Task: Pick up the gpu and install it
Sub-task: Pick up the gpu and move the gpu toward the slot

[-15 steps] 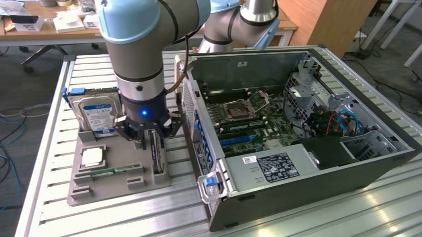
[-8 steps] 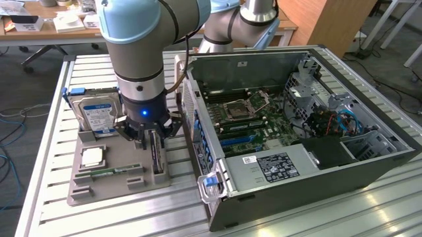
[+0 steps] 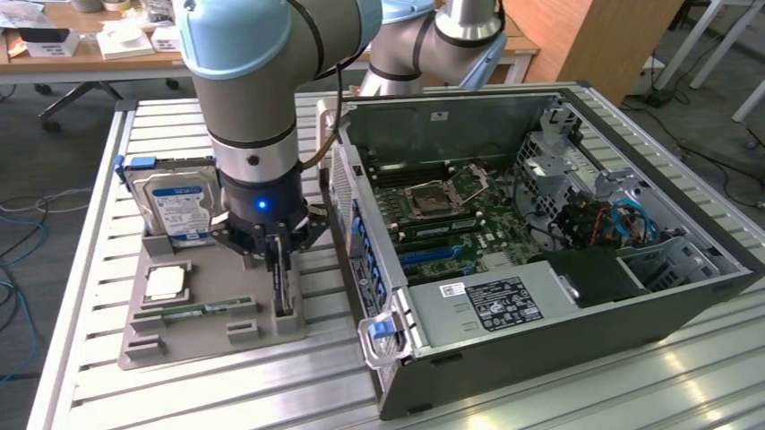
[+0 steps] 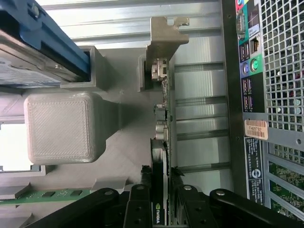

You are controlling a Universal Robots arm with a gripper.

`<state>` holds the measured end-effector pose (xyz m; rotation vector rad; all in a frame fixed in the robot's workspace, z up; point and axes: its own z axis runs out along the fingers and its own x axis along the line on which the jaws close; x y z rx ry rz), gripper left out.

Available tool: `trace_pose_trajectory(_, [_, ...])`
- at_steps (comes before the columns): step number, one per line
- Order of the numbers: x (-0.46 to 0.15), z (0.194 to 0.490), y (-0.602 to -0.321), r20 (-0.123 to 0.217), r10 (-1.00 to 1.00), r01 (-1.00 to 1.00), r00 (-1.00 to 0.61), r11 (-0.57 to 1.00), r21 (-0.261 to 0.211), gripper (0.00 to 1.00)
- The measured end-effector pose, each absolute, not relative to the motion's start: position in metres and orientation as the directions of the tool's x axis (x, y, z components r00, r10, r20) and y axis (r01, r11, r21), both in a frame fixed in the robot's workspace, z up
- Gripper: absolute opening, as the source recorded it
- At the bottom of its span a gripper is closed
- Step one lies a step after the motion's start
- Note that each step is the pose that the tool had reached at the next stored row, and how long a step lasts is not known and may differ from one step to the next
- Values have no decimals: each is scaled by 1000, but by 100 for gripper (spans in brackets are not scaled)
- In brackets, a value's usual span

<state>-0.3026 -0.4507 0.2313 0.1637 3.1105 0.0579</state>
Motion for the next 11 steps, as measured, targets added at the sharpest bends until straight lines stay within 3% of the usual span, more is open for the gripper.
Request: trace_pose_trajectory(11, [-298, 231, -451, -24, 96, 95, -995, 995, 39, 26])
